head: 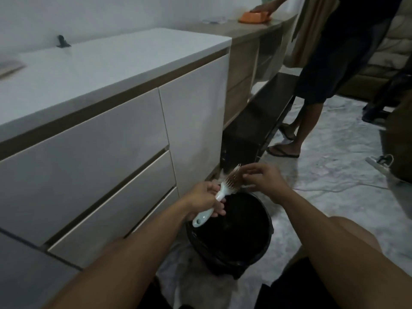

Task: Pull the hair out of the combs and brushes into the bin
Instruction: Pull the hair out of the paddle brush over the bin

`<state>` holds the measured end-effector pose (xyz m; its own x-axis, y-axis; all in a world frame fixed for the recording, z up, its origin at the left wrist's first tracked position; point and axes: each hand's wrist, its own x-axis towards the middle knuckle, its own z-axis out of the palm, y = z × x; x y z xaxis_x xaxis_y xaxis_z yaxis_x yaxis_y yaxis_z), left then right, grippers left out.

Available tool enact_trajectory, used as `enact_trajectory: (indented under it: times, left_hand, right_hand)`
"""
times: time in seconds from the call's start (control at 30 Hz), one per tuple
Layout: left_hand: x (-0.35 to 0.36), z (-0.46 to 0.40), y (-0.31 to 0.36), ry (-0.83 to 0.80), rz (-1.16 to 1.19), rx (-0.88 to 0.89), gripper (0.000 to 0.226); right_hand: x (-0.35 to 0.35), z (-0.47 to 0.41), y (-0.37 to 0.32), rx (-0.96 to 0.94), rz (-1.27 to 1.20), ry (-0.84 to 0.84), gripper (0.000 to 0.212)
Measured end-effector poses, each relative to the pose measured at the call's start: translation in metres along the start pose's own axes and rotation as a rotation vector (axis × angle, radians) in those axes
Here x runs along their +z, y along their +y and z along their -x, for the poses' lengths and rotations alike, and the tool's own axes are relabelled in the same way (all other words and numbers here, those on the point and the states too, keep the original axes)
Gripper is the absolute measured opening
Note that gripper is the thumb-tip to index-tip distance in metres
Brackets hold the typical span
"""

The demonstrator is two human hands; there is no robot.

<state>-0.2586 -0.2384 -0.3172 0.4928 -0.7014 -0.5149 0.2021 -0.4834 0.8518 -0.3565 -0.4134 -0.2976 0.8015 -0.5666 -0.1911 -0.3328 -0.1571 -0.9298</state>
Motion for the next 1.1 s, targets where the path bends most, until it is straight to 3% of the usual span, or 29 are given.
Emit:
enact_trajectory:
  times: [0.23, 0.3, 0.47, 0.53, 0.8, 0.87, 0.97, 1.1]
  left_hand:
    - [0.009, -0.001, -0.028, -0.029, 0.023, -0.093, 0.036]
    - [0.016, -0.003, -0.031, 0.028, 0.026, -0.127, 0.033]
    - [0.022, -0.008, -0.042, 0.209, 0.002, -0.155, 0.06]
    - [0.021, -0.009, -0.047, 0.288, -0.031, -0.139, 0.055]
    - [0.009, -0.013, -0.057, 0.369, -0.082, -0.125, 0.043]
    - [0.009, -0.014, -0.055, 0.368, -0.093, -0.126, 0.043]
    - [0.009, -0.016, -0.053, 0.359, -0.102, -0.143, 0.044]
    - [0.009, -0.018, -0.053, 0.333, -0.106, -0.166, 0.049]
  right_hand:
    - [0.011, 0.0, 0.024, 0.031, 0.106, -0.046, 0.016]
    - [0.017, -0.001, 0.03, 0.03, 0.144, -0.077, 0.013]
    - [0.029, -0.008, 0.041, 0.028, 0.218, -0.114, 0.012]
    - [0.031, -0.009, 0.041, 0.018, 0.235, -0.126, 0.013]
    - [0.027, -0.015, 0.038, -0.055, 0.256, 0.028, 0.025]
    - [0.028, -0.012, 0.038, -0.106, 0.29, -0.059, 0.024]
    - [0.032, -0.005, 0.039, -0.232, 0.382, -0.212, 0.042]
    - [0.036, -0.007, 0.043, -0.29, 0.47, -0.059, 0.016]
